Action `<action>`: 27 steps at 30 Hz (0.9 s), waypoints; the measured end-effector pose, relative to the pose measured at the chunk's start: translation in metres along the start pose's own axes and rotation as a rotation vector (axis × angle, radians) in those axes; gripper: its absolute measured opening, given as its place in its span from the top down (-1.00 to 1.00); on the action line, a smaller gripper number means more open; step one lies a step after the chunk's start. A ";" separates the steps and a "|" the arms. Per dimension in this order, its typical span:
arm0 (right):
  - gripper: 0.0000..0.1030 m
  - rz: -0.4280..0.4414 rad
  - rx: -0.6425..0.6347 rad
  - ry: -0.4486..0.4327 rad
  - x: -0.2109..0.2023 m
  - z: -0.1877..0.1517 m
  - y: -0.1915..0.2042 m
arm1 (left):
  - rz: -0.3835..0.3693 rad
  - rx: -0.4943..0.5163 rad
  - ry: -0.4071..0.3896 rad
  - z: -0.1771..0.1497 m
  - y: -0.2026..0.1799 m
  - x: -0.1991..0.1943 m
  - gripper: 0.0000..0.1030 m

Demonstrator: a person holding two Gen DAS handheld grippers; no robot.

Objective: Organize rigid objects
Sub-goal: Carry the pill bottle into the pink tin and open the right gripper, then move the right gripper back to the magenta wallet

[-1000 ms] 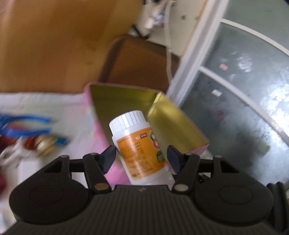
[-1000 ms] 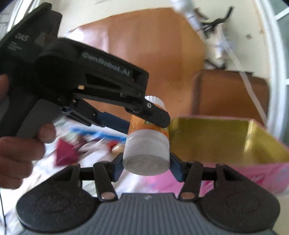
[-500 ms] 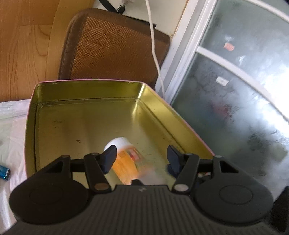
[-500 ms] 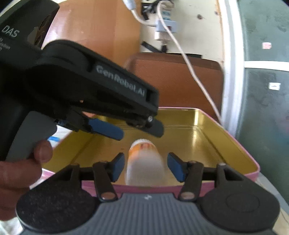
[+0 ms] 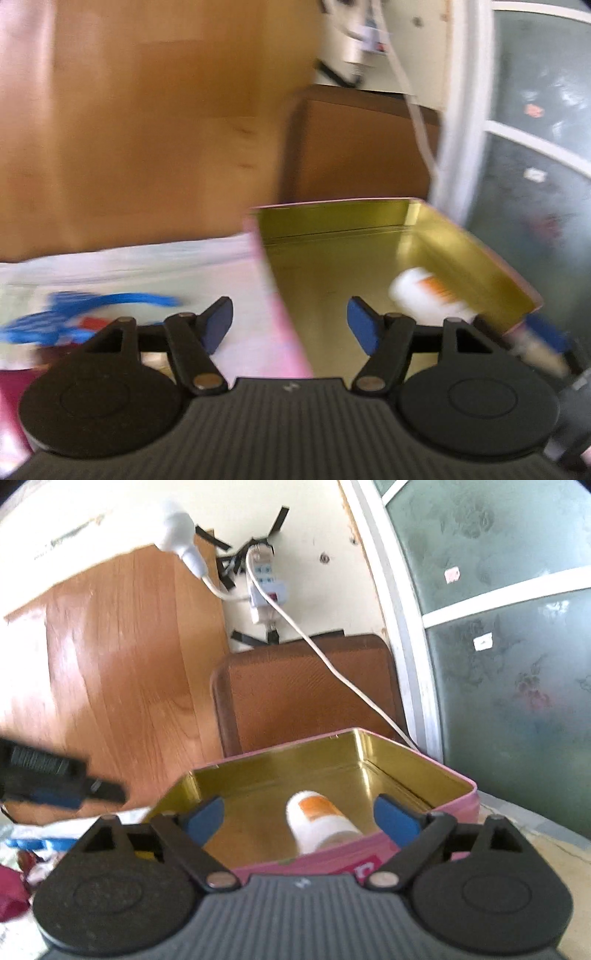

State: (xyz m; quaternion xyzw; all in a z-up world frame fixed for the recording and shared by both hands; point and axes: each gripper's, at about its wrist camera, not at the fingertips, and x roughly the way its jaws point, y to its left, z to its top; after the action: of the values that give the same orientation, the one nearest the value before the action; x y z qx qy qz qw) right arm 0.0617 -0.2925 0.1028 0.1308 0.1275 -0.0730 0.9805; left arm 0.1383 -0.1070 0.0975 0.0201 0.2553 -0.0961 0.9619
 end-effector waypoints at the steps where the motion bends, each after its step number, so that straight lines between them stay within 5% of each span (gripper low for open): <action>1: -0.86 0.009 0.000 -0.009 -0.003 0.001 0.006 | 0.034 -0.002 0.001 -0.005 0.010 -0.006 -0.39; 11: -1.00 0.235 -0.153 -0.061 -0.026 0.000 0.084 | 0.226 -0.059 -0.008 -0.033 0.084 -0.040 -0.48; 19: -1.00 0.305 -0.231 0.048 -0.017 -0.017 0.134 | 0.286 -0.096 -0.031 -0.049 0.120 -0.056 -0.53; 27: -0.99 0.515 -0.310 0.252 -0.009 -0.040 0.172 | 0.393 -0.242 -0.047 -0.079 0.192 -0.083 -0.58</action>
State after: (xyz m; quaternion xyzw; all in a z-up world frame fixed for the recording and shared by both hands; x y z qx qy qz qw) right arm 0.0740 -0.1167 0.1091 0.0159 0.2202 0.2147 0.9514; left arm 0.0666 0.1030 0.0684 -0.0484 0.2337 0.1241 0.9631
